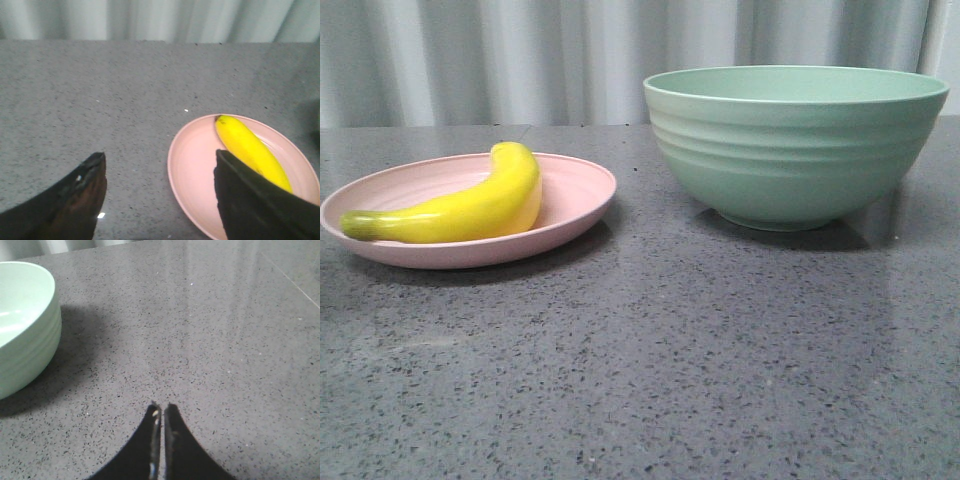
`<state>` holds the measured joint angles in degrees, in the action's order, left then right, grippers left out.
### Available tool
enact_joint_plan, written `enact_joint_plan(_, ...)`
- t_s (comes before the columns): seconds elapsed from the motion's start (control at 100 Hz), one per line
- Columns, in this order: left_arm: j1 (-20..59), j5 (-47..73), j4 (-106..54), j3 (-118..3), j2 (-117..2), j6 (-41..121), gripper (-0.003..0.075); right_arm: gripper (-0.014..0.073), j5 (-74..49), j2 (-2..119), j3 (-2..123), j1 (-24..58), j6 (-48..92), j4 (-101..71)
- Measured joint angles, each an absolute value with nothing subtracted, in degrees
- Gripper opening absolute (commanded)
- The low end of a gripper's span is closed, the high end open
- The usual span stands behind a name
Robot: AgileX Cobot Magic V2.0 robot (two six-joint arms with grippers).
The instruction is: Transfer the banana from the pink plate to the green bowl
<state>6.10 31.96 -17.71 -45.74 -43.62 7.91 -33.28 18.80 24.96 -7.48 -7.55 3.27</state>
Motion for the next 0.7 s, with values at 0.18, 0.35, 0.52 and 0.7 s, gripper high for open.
enact_joint_plan(0.18, 12.65, 34.15, -19.16, -51.05, -52.03, 7.91, 0.0413, -0.0074, -33.1, 18.8, 24.96, -7.48, -7.55, 3.27)
enact_joint_plan(0.35, 19.54, 34.25, -21.06, -53.98, -59.48, 7.91, 0.0413, -0.0073, -33.05, 18.8, 24.96, -7.48, -7.59, 3.27)
enact_joint_plan(0.52, 24.97, 36.6, -21.41, -56.16, -66.6, 7.91, 0.0413, -0.0074, -33.05, 18.8, 24.96, -7.48, -7.68, 3.27)
enact_joint_plan(0.7, 26.91, 39.72, -23.26, -57.02, -72.28, 7.91, 0.0413, -0.0074, -32.97, 18.8, 24.96, -7.48, -7.72, 3.27)
